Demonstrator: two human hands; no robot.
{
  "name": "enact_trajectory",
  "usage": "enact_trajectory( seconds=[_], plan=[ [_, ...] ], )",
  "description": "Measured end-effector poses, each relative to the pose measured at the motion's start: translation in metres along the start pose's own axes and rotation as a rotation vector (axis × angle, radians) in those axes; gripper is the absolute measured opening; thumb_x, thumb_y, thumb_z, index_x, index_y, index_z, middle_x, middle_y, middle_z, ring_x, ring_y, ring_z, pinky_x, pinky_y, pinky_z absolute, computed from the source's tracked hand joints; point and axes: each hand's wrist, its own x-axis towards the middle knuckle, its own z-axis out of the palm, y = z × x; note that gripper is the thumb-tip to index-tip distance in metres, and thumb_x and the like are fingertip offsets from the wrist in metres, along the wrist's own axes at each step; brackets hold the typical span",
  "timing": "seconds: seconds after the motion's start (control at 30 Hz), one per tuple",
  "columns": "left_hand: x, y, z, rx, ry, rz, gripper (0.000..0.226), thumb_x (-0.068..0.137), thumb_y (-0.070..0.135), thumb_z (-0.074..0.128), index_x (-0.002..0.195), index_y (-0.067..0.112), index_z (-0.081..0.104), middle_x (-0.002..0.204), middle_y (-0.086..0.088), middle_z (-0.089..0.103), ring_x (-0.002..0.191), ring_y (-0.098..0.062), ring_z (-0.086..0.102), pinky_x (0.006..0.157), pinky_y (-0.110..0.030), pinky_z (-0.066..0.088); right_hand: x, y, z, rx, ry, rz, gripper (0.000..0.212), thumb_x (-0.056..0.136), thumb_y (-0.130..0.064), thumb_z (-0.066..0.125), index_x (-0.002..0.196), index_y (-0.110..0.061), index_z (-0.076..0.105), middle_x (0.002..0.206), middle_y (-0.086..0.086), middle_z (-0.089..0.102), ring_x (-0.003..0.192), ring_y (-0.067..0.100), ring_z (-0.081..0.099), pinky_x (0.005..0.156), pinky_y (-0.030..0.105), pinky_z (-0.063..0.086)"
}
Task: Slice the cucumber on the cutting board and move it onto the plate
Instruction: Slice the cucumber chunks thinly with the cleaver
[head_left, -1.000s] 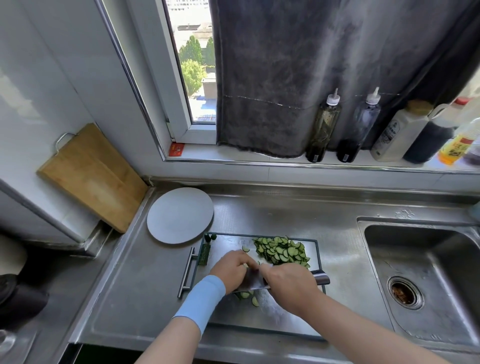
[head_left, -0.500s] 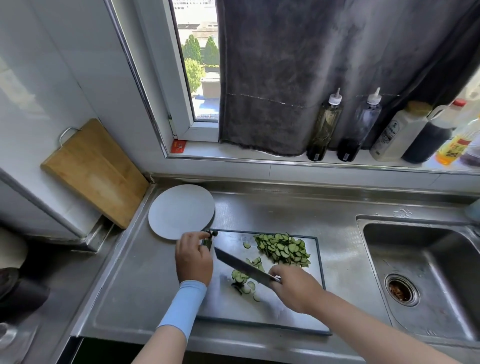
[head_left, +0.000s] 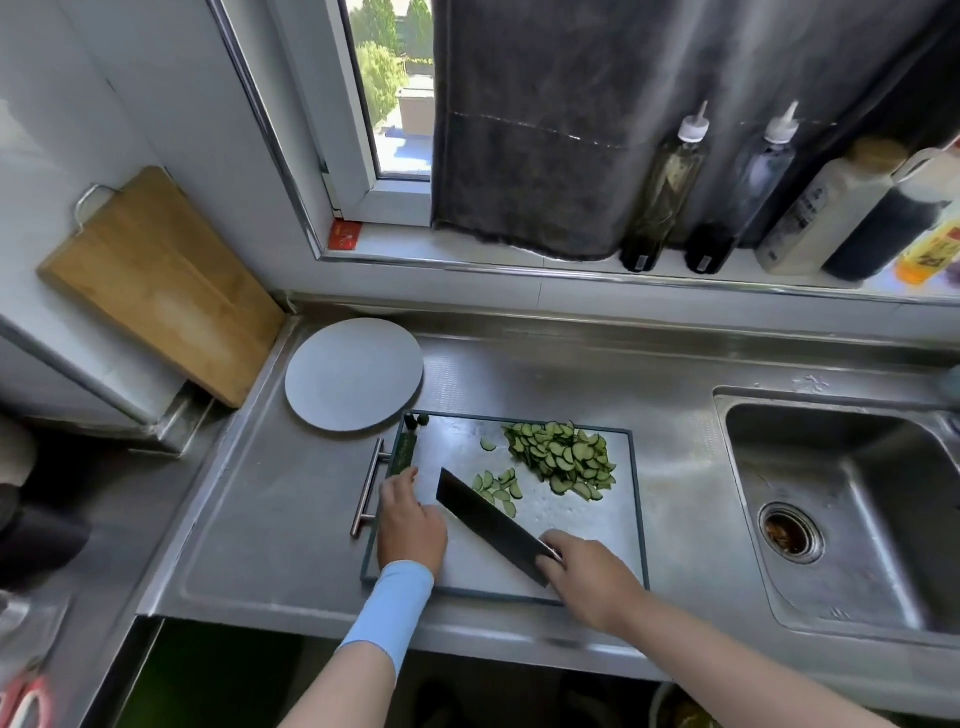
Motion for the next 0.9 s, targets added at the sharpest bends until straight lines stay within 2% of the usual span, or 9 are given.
enact_trajectory(
  seconds=[0.13, 0.3, 0.37, 0.43, 0.5, 0.57, 0.67, 0.77, 0.9],
  plan=[
    [0.008, 0.008, 0.016, 0.050, -0.143, -0.049, 0.047, 0.092, 0.008, 0.042, 0.137, 0.021, 0.042, 0.141, -0.003, 0.039, 0.120, -0.024, 0.049, 0.099, -0.038, 0.045, 0.006, 0.012, -0.018, -0.034, 0.124, 0.053, 0.015, 0.102, -0.036, 0.043, 0.107, -0.031, 0.056, 0.095, 0.000, 0.069, 0.083, 0.023, 0.060, 0.070, 0.035, 0.047],
    [0.022, 0.020, 0.031, 0.140, -0.241, -0.005, 0.047, 0.095, 0.010, 0.044, 0.140, 0.022, 0.041, 0.141, -0.002, 0.039, 0.128, -0.024, 0.041, 0.105, -0.037, 0.038, 0.013, 0.025, -0.038, -0.015, 0.200, 0.105, 0.018, 0.102, -0.034, 0.045, 0.111, -0.029, 0.060, 0.096, 0.000, 0.070, 0.081, 0.022, 0.057, 0.066, 0.033, 0.044],
    [0.031, 0.028, 0.036, 0.167, -0.252, 0.014, 0.048, 0.095, 0.009, 0.044, 0.141, 0.021, 0.040, 0.141, -0.002, 0.039, 0.129, -0.024, 0.041, 0.106, -0.035, 0.037, 0.012, 0.028, -0.046, 0.031, 0.167, 0.105, 0.013, 0.101, -0.036, 0.047, 0.100, -0.034, 0.060, 0.087, -0.006, 0.067, 0.079, 0.018, 0.059, 0.067, 0.032, 0.047],
    [0.041, 0.034, 0.041, 0.214, -0.292, 0.056, 0.052, 0.094, 0.010, 0.049, 0.143, 0.020, 0.038, 0.143, -0.002, 0.036, 0.128, -0.024, 0.042, 0.106, -0.034, 0.036, 0.011, 0.029, -0.055, 0.098, 0.161, 0.090, 0.016, 0.100, -0.034, 0.049, 0.085, -0.036, 0.055, 0.075, -0.009, 0.061, 0.071, 0.012, 0.055, 0.062, 0.029, 0.042],
    [0.051, 0.040, 0.046, 0.270, -0.333, 0.078, 0.057, 0.091, 0.013, 0.058, 0.143, 0.020, 0.036, 0.142, -0.002, 0.033, 0.126, -0.025, 0.044, 0.104, -0.035, 0.038, 0.012, 0.028, -0.064, 0.158, 0.183, 0.080, 0.015, 0.100, -0.032, 0.050, 0.086, -0.034, 0.056, 0.073, -0.007, 0.059, 0.068, 0.013, 0.054, 0.060, 0.028, 0.040],
    [0.058, 0.048, 0.054, 0.277, -0.326, 0.070, 0.054, 0.090, 0.010, 0.058, 0.140, 0.019, 0.041, 0.137, -0.005, 0.037, 0.119, -0.027, 0.050, 0.099, -0.035, 0.043, 0.015, 0.028, -0.072, 0.211, 0.204, 0.074, 0.012, 0.100, -0.030, 0.050, 0.092, -0.033, 0.059, 0.072, -0.007, 0.059, 0.066, 0.013, 0.054, 0.057, 0.025, 0.038],
    [0.064, 0.063, 0.068, 0.110, -0.293, 0.015, 0.052, 0.087, 0.001, 0.057, 0.134, 0.019, 0.048, 0.124, -0.006, 0.051, 0.105, -0.024, 0.058, 0.096, -0.036, 0.049, 0.021, 0.027, -0.081, 0.249, 0.219, 0.081, 0.012, 0.101, -0.030, 0.050, 0.095, -0.030, 0.061, 0.072, -0.003, 0.061, 0.062, 0.015, 0.054, 0.056, 0.026, 0.038],
    [0.063, 0.073, 0.078, 0.001, -0.271, 0.001, 0.059, 0.086, -0.005, 0.056, 0.137, 0.020, 0.047, 0.123, -0.003, 0.054, 0.104, -0.019, 0.058, 0.097, -0.030, 0.046, 0.024, 0.024, -0.084, 0.244, 0.221, 0.087, 0.013, 0.101, -0.030, 0.049, 0.094, -0.030, 0.060, 0.072, -0.003, 0.060, 0.063, 0.015, 0.054, 0.056, 0.027, 0.038],
    [0.063, 0.071, 0.064, -0.034, -0.143, -0.002, 0.044, 0.093, -0.002, 0.045, 0.129, 0.022, 0.054, 0.121, 0.002, 0.053, 0.101, -0.014, 0.055, 0.089, -0.024, 0.043, 0.024, 0.015, -0.078, 0.197, 0.194, 0.058, 0.013, 0.102, -0.031, 0.048, 0.099, -0.026, 0.060, 0.077, 0.000, 0.063, 0.067, 0.015, 0.057, 0.061, 0.029, 0.043]
  ],
)
